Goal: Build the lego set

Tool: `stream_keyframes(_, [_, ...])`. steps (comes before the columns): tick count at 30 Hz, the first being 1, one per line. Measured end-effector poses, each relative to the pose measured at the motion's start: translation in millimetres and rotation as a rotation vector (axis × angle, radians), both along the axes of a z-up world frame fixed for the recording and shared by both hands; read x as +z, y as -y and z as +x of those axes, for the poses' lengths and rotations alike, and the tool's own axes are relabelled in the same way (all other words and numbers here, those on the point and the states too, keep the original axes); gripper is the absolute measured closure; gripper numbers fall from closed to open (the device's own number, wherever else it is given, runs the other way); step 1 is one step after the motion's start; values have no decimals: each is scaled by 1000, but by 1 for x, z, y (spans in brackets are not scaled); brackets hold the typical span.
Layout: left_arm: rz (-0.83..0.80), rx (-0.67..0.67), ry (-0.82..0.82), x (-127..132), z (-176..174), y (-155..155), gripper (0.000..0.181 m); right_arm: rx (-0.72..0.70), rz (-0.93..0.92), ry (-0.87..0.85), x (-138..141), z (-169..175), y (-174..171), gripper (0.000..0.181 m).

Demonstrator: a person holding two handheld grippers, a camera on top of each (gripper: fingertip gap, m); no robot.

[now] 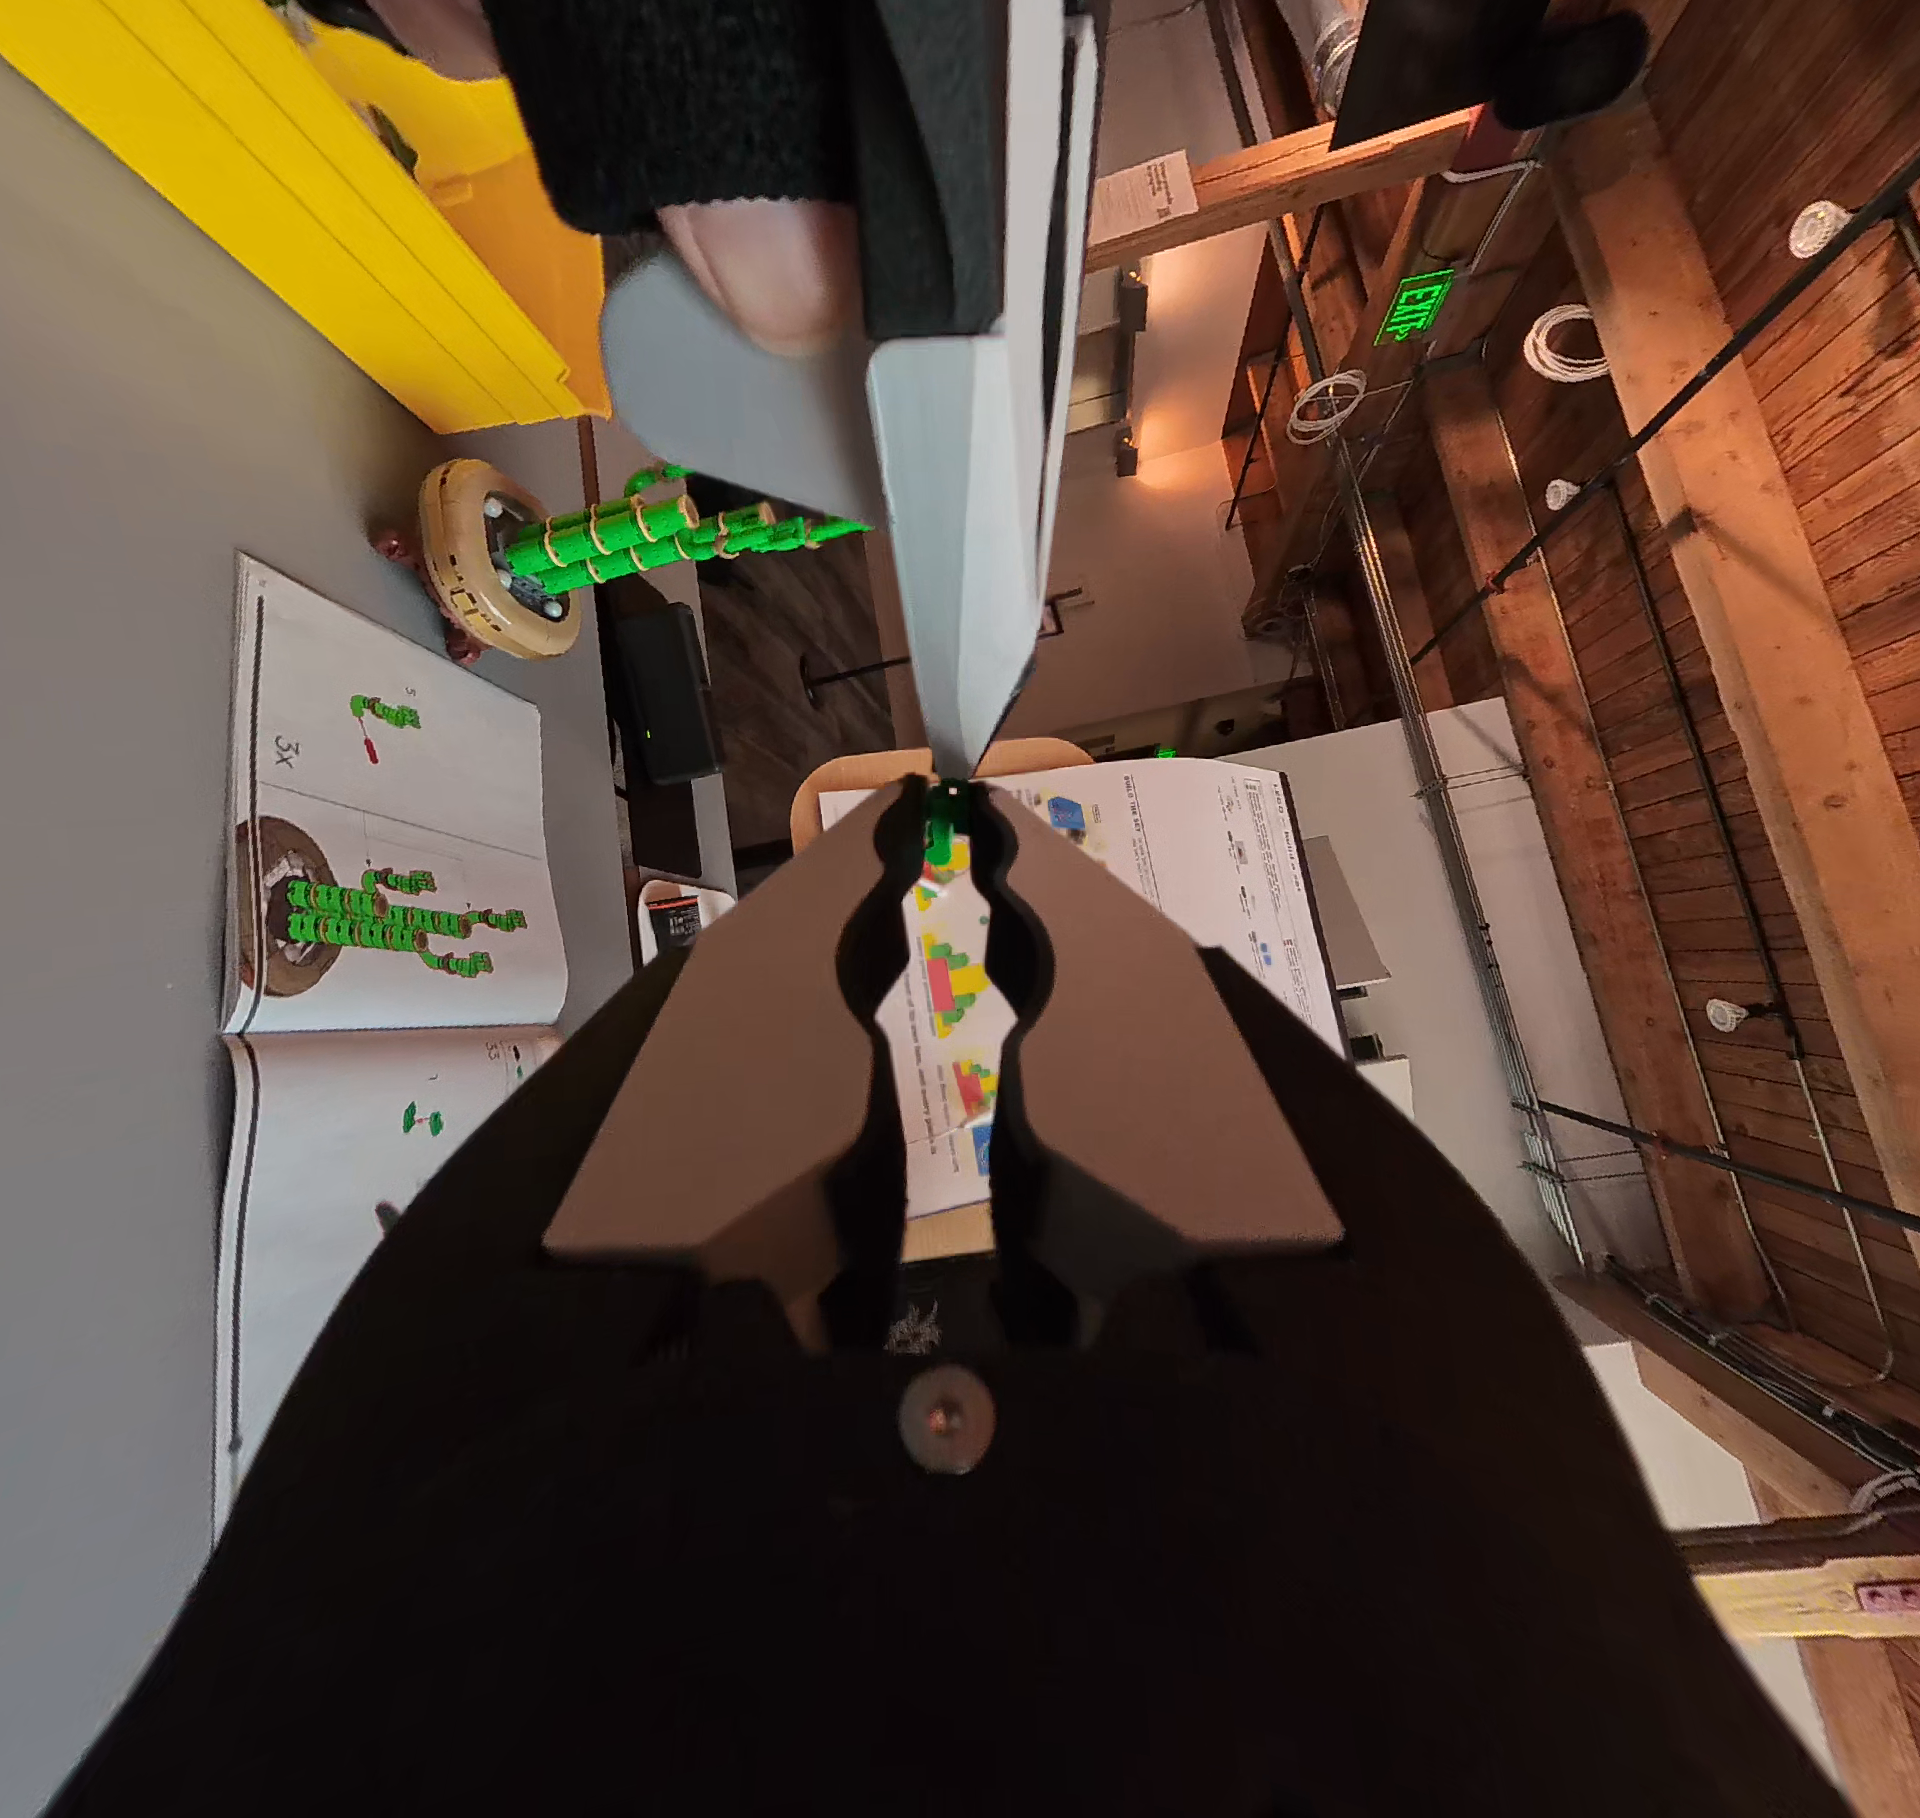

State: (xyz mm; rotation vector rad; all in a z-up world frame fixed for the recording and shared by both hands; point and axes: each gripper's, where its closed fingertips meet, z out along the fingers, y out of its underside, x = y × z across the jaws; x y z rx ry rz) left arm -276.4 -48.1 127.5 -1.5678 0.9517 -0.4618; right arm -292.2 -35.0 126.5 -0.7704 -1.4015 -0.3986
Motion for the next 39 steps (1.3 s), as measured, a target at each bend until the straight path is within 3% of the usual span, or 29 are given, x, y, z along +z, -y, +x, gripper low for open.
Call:
stream_keyframes(12, [-175,-245,225,13,-3,12,175,104,-23,-81,12,-2,15,174])
stream_keyframes(30, [-354,-464,455,25,-9,15,176,204,-93,-182,26,4,25,170])
stream_keyframes(39, [-397,-537,477,26,-7,22,176,311,-144,-199,28,11,35,169])
